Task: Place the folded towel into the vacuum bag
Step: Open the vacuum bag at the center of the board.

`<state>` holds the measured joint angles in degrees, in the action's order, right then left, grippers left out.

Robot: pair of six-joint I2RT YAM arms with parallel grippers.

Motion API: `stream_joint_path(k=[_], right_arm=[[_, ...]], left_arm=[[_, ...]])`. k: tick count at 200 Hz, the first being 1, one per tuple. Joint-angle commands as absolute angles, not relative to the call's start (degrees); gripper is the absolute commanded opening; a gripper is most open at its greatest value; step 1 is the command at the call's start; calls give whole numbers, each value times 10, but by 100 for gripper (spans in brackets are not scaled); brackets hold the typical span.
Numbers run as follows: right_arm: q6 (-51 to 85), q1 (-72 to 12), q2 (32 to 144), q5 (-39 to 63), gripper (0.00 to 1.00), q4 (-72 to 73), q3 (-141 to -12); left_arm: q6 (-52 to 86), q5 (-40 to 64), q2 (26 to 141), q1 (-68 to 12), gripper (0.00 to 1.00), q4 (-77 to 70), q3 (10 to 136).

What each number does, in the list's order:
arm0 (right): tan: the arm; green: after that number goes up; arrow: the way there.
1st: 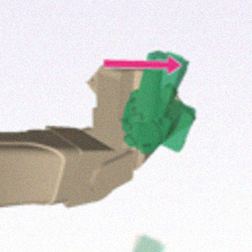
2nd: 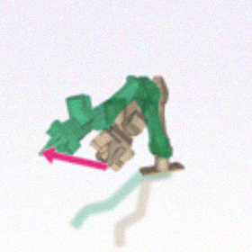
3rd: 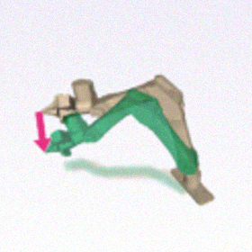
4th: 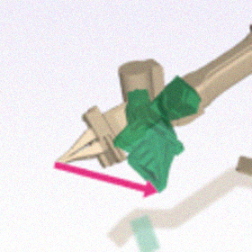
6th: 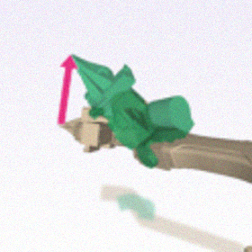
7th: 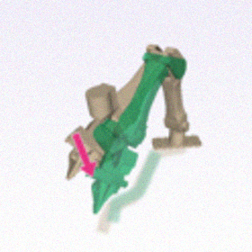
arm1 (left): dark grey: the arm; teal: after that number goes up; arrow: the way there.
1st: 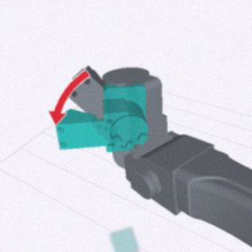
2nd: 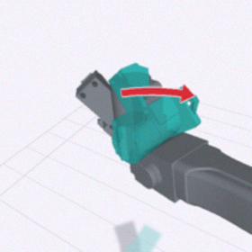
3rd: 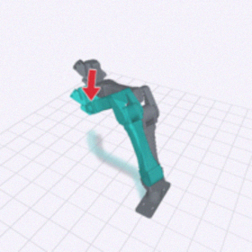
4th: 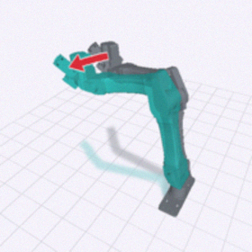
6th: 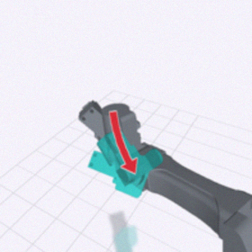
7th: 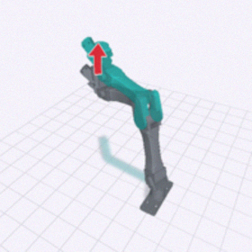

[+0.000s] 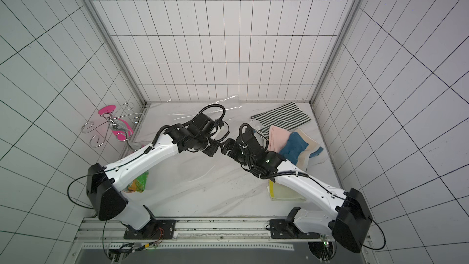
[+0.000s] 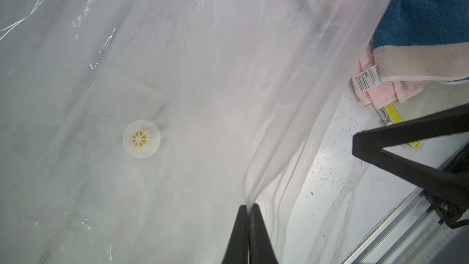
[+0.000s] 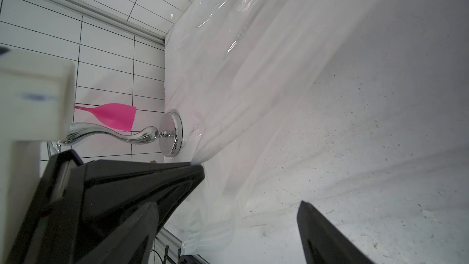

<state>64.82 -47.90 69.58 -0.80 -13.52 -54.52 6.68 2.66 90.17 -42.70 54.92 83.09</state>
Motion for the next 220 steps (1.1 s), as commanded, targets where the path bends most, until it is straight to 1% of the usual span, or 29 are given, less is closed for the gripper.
stream_joint_path(k=[1, 33, 47, 59, 67, 71, 84, 92, 102, 108, 140, 146, 154, 166, 175, 178, 181, 193, 196, 199, 220], right_arm=[[656, -489, 710, -37, 88, -164, -567], [694, -483, 761, -14, 84, -140, -546], [711, -470, 783, -8, 80, -132, -537], [718, -460, 795, -13, 70, -121, -518], [720, -454, 800, -17, 61, -114, -500], [721, -451, 801, -19, 55, -111, -490], [716, -445, 800, -14, 33, -98, -459], [712, -446, 795, -8, 23, -100, -448], [712, -449, 785, 0, 8, -102, -439], [713, -452, 778, 2, 1, -102, -436], [716, -462, 768, 7, 0, -105, -443], [717, -461, 772, 14, 0, -93, -444], [718, -462, 779, 26, 0, -79, -450], [716, -462, 789, 42, 0, -68, -468], [715, -463, 792, 48, 0, -55, -477], [715, -463, 792, 50, 0, -51, -479], [715, -462, 792, 52, 0, -48, -482], [710, -463, 793, 56, 0, -41, -492], [709, -462, 793, 57, 0, -40, -494], [708, -462, 793, 59, 0, -39, -495], [705, -462, 792, 71, 0, -36, -504]], left_arm=[[71, 31, 885, -425, 0, 526, 835], [72, 30, 878, -424, 0, 527, 839], [72, 27, 874, -423, 0, 527, 836], [71, 24, 872, -424, 0, 532, 837], [68, 19, 869, -424, 0, 536, 840], [66, 14, 866, -424, 0, 538, 842], [58, -4, 858, -420, 0, 546, 849], [53, -20, 852, -417, 0, 549, 854], [46, -40, 846, -413, 0, 547, 859], [43, -54, 842, -412, 0, 545, 861], [66, -101, 837, -396, 0, 564, 911], [73, -88, 834, -396, 4, 565, 915], [81, -46, 827, -396, 14, 562, 910], [90, 28, 814, -397, 33, 556, 891], [99, 69, 803, -398, 51, 555, 869], [101, 79, 800, -399, 55, 557, 861], [102, 87, 794, -398, 62, 557, 853], [105, 109, 773, -399, 70, 559, 820], [106, 112, 768, -399, 76, 557, 810], [108, 112, 762, -399, 79, 555, 802], [106, 87, 734, -423, 86, 542, 743]])
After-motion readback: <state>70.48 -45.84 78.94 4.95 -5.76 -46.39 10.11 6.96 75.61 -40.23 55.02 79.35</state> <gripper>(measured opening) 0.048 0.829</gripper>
